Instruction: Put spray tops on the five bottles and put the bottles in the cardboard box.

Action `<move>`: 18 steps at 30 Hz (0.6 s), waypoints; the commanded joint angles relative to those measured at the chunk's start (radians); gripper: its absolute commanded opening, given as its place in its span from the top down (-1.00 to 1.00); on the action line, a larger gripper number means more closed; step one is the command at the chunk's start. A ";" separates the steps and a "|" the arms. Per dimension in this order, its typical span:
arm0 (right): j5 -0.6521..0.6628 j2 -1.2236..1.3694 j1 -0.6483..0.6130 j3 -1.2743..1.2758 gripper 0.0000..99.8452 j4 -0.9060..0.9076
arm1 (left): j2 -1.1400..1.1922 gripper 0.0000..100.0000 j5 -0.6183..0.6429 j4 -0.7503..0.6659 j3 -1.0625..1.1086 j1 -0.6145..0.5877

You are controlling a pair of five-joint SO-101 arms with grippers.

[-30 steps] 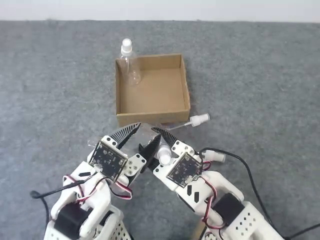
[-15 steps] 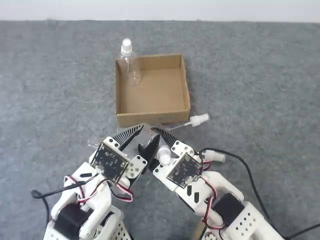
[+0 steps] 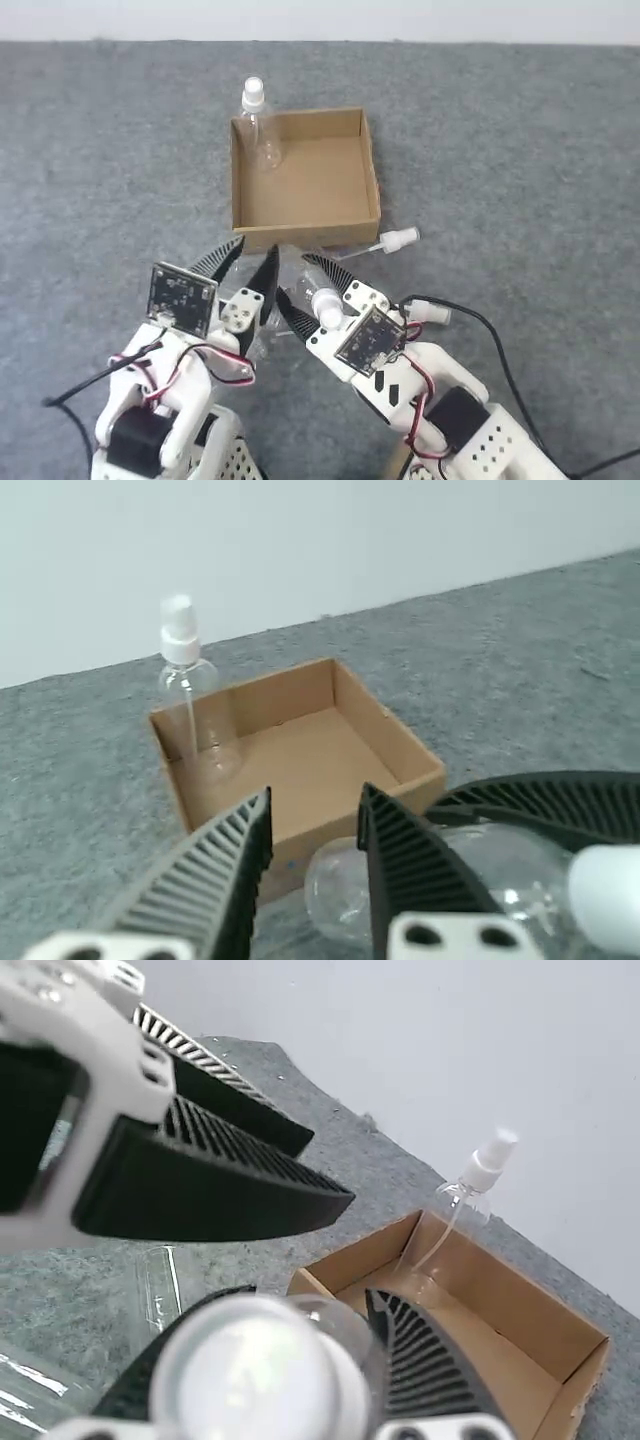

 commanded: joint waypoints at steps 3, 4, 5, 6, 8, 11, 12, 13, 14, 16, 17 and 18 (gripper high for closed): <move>0.043 -0.021 -0.002 -0.023 0.99 -0.005 | -0.003 0.74 0.014 -0.015 -0.070 -0.075; 0.041 -0.021 -0.002 -0.025 0.99 -0.005 | -0.003 0.74 0.014 -0.015 -0.070 -0.095; 0.041 -0.021 -0.002 -0.025 0.99 -0.005 | -0.003 0.74 0.012 -0.015 -0.070 -0.118; 0.041 -0.021 -0.002 -0.025 0.99 -0.005 | -0.003 0.74 0.012 -0.015 -0.070 -0.144; 0.040 -0.021 -0.002 -0.025 0.99 -0.002 | -0.003 0.74 0.012 -0.012 -0.064 -0.201; 0.048 -0.021 -0.002 -0.025 0.99 0.005 | -0.002 0.74 0.018 -0.002 -0.051 -0.262; 0.049 -0.021 -0.002 -0.025 0.99 0.007 | -0.002 0.74 0.018 0.003 -0.044 -0.279; 0.049 -0.021 -0.002 -0.026 0.99 0.007 | -0.002 0.74 0.018 0.006 -0.035 -0.295; 0.049 -0.021 -0.002 -0.026 0.99 0.007 | -0.002 0.74 0.020 0.006 -0.021 -0.310; 0.049 -0.021 -0.002 -0.028 0.99 0.007 | -0.002 0.74 0.020 0.002 0.008 -0.344; 0.049 -0.021 -0.002 -0.028 0.99 0.007 | -0.002 0.74 0.020 0.000 0.025 -0.359; 0.049 -0.021 -0.002 -0.029 0.99 0.007 | -0.002 0.74 0.020 -0.002 0.036 -0.370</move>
